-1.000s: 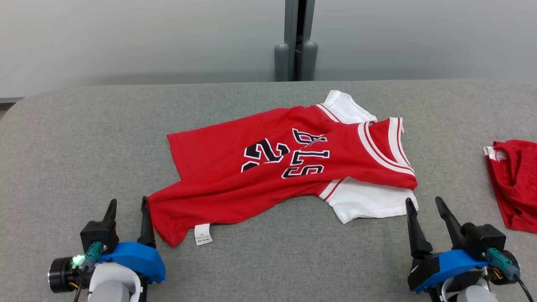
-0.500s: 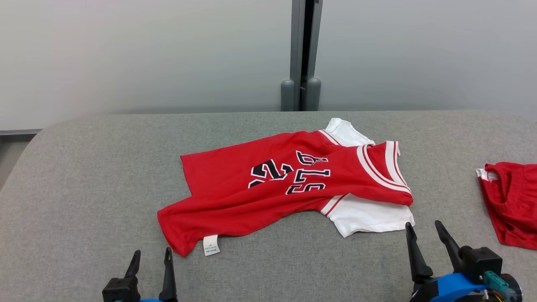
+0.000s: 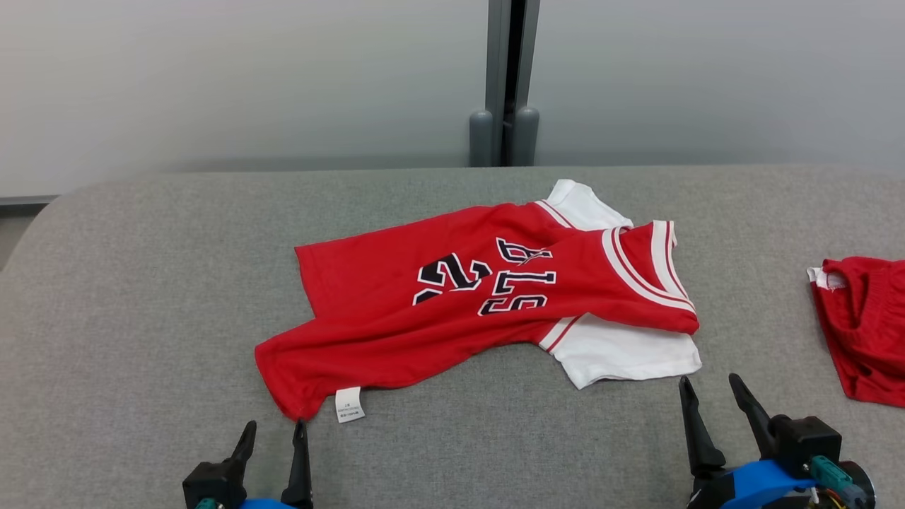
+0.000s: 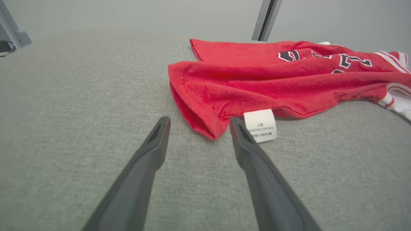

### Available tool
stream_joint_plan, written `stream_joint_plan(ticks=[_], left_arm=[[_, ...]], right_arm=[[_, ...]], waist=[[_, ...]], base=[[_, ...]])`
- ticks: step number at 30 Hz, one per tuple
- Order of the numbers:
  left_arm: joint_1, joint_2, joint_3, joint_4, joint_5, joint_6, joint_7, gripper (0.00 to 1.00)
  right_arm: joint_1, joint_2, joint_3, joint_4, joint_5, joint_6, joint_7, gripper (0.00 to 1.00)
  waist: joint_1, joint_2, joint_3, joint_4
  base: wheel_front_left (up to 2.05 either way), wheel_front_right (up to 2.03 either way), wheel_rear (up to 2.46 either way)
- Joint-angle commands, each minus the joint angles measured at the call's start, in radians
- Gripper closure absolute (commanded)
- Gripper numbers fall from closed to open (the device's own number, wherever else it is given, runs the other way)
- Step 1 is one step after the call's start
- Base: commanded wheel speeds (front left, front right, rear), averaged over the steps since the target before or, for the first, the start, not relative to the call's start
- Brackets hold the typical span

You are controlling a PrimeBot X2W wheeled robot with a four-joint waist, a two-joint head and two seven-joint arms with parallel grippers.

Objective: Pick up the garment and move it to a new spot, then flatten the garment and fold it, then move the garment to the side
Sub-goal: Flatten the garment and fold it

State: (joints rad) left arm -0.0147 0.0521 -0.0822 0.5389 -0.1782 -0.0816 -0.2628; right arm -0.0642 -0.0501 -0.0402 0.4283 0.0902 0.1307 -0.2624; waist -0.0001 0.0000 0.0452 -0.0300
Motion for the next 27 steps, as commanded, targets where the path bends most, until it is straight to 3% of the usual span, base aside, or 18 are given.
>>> stream_joint_plan(ticks=[1, 25, 26, 27], left_arm=[[-0.034, -0.002, -0.01, 0.014, -0.017, -0.013, -0.003, 0.0], [-0.17, -0.001, -0.022, 0.084, -0.098, -0.051, -0.003, 0.0], [-0.175, -0.001, -0.019, 0.089, -0.098, -0.05, -0.003, 0.19], [-0.179, -0.001, -0.019, 0.093, -0.096, -0.051, -0.003, 0.61]], right_arm=[[-0.021, -0.002, 0.002, -0.003, -0.004, 0.0, -0.003, 0.0], [-0.103, -0.002, -0.004, -0.008, -0.012, 0.0, -0.003, 0.0], [-0.107, -0.001, -0.009, -0.002, -0.012, 0.0, -0.003, 0.0], [-0.113, -0.001, -0.012, 0.006, -0.012, 0.0, -0.003, 0.0]], waist=[[0.0001, 0.0, 0.024, 0.0], [0.0001, 0.0, 0.16, -0.022], [0.0001, 0.0, 0.165, -0.021], [0.0001, 0.0, 0.17, -0.021]], base=[[0.0, 0.0, 0.0], [0.0, 0.0, 0.0], [0.0, 0.0, 0.0], [0.0, 0.0, 0.0]])
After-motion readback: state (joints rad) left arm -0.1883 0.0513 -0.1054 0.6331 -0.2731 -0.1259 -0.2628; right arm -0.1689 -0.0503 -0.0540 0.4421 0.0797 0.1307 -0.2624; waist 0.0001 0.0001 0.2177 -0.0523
